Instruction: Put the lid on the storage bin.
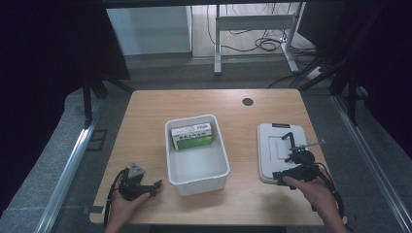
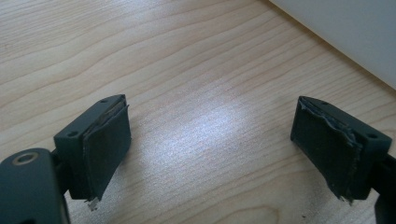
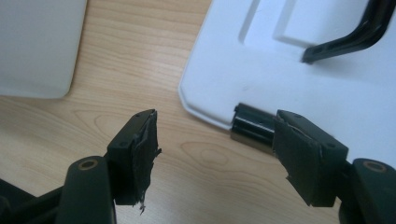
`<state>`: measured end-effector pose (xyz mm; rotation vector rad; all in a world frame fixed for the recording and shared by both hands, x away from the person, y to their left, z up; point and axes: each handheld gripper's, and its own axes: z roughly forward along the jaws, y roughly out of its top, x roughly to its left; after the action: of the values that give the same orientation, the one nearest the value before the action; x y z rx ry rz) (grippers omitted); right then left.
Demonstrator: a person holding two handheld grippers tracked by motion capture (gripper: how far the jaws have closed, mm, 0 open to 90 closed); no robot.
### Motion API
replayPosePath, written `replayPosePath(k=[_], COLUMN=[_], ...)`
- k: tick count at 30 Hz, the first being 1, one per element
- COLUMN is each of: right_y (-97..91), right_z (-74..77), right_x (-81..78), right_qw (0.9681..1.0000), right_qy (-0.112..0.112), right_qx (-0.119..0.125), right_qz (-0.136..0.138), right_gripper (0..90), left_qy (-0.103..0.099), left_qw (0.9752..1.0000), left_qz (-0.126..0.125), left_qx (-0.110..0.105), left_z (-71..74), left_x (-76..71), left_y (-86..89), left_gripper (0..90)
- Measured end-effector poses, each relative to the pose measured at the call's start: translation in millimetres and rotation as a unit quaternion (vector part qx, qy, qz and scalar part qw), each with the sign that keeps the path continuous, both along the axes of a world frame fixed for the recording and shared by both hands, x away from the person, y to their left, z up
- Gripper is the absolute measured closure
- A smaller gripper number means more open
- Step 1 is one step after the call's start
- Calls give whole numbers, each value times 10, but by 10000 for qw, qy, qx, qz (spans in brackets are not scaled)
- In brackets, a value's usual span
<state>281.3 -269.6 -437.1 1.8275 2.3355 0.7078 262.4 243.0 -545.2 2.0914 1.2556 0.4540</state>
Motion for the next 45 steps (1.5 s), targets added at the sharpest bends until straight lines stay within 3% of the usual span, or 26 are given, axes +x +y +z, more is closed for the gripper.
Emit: replayPosePath(k=[22,37,45], right_y=[-209,-337,-391], right_z=[267,166,80], right_x=[440,744,948], right_qw=[9992,9967,9955], right_qy=[179,546,630], right_qx=[-131,-261,-354], right_qz=[-329,-550,-610], right_gripper=[335,348,346], left_qy=[2,3,3], left_qw=[10000,10000,10000], left_qz=[-3,-2,-2], left_qx=[8,7,5], left_z=[0,0,0], left_x=[0,0,1], left_y=[0,0,0], left_gripper=[120,120,119])
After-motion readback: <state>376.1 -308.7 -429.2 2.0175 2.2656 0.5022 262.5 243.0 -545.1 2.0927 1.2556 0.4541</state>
